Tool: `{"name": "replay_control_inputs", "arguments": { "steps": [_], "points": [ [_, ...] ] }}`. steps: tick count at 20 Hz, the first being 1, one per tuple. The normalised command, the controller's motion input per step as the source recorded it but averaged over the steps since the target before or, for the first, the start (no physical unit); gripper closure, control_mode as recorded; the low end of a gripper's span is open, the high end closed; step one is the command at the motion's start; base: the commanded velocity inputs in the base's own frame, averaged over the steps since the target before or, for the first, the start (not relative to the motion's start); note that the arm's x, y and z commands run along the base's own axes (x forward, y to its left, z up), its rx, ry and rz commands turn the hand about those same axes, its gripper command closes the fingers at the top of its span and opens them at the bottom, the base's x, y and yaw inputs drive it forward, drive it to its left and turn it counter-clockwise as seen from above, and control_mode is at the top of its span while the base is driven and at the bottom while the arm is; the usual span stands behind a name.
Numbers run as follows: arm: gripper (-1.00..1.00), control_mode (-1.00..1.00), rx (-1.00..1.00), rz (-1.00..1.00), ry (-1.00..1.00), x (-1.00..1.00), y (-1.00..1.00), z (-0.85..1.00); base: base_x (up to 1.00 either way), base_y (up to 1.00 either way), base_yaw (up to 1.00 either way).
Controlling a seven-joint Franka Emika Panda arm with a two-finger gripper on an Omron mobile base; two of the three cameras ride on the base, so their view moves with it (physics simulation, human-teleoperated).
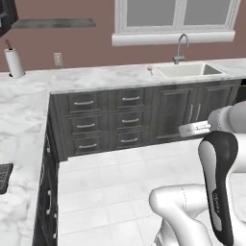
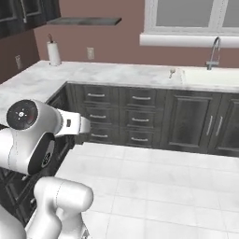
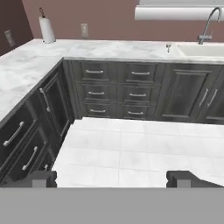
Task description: Grab the spray bottle from the cabinet, then place it next to the cutting board for sanitizing. Then grab the dish brush from the countertop next to the sink and place it next to the cutting board.
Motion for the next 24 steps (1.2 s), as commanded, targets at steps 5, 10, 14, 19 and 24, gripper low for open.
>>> {"name": "replay_control_inputs", "arguments": {
  "steps": [5,10,14,19,24],
  "points": [
    [-1.0,1.0,0.0,0.0,0.0,0.0,0.0,0.0,1.0,-0.18,-0.14],
    [-1.0,1.0,0.0,0.0,0.0,0.0,0.0,0.0,1.0,-0.5,-0.19],
    [-1.0,1.0,0.0,0.0,0.0,0.0,0.0,0.0,1.0,-0.76,-0.21],
    [-1.0,1.0,0.0,0.0,0.0,0.0,0.0,0.0,1.0,-0.39,-0.15],
    [-1.0,1.0,0.0,0.0,0.0,0.0,0.0,0.0,1.0,-0.33,-0.01]
  ]
}}
